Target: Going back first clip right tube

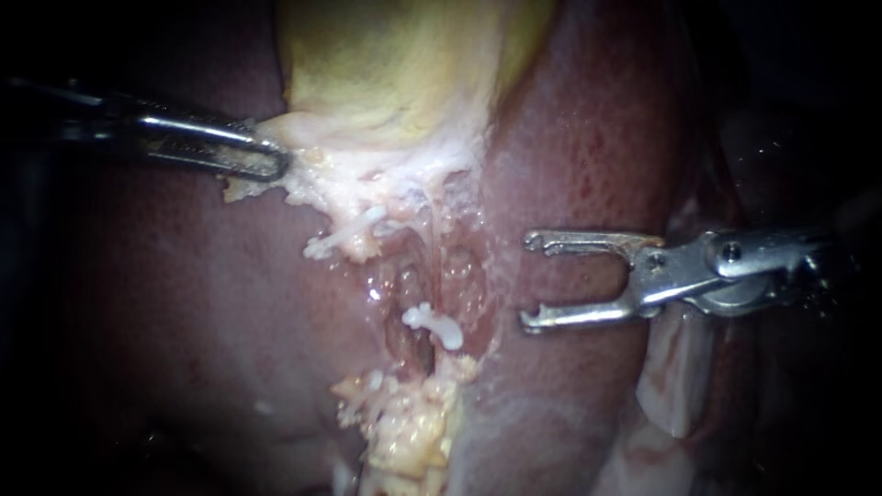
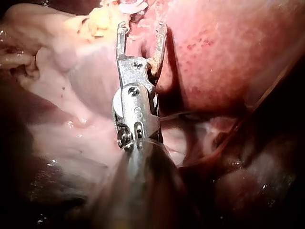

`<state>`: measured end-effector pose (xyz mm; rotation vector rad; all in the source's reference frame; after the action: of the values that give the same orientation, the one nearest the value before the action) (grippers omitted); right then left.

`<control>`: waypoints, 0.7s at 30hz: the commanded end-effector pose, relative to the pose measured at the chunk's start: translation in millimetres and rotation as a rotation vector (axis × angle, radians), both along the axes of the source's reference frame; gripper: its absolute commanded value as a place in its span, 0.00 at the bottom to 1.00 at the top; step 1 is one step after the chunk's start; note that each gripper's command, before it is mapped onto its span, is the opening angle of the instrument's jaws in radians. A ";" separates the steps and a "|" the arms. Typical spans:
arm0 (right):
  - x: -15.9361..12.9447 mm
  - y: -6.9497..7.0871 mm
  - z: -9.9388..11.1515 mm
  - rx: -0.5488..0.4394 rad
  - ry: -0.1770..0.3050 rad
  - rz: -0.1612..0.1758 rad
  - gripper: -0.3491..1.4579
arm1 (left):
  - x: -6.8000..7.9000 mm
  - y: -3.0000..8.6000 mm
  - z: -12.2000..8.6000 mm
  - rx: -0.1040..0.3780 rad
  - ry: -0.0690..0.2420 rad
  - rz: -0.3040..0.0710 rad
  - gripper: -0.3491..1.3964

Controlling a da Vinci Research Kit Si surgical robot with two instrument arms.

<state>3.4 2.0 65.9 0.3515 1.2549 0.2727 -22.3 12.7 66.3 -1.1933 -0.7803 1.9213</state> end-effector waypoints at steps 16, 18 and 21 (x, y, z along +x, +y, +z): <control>-0.2 -0.2 -0.1 -0.006 0.000 -0.002 0.47 | -4.0 -1.7 3.6 -0.010 -0.008 0.028 0.00; -0.3 -0.1 -0.1 -0.006 0.000 -0.002 0.47 | -3.9 -1.7 3.6 -0.010 -0.009 0.028 0.00; -0.3 -0.2 -0.2 -0.005 0.002 -0.005 0.47 | -3.9 -1.7 3.5 -0.010 -0.009 0.028 0.00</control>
<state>3.1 1.8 65.7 0.3498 1.2553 0.2656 -26.1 11.0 69.9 -1.2027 -0.7969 1.9463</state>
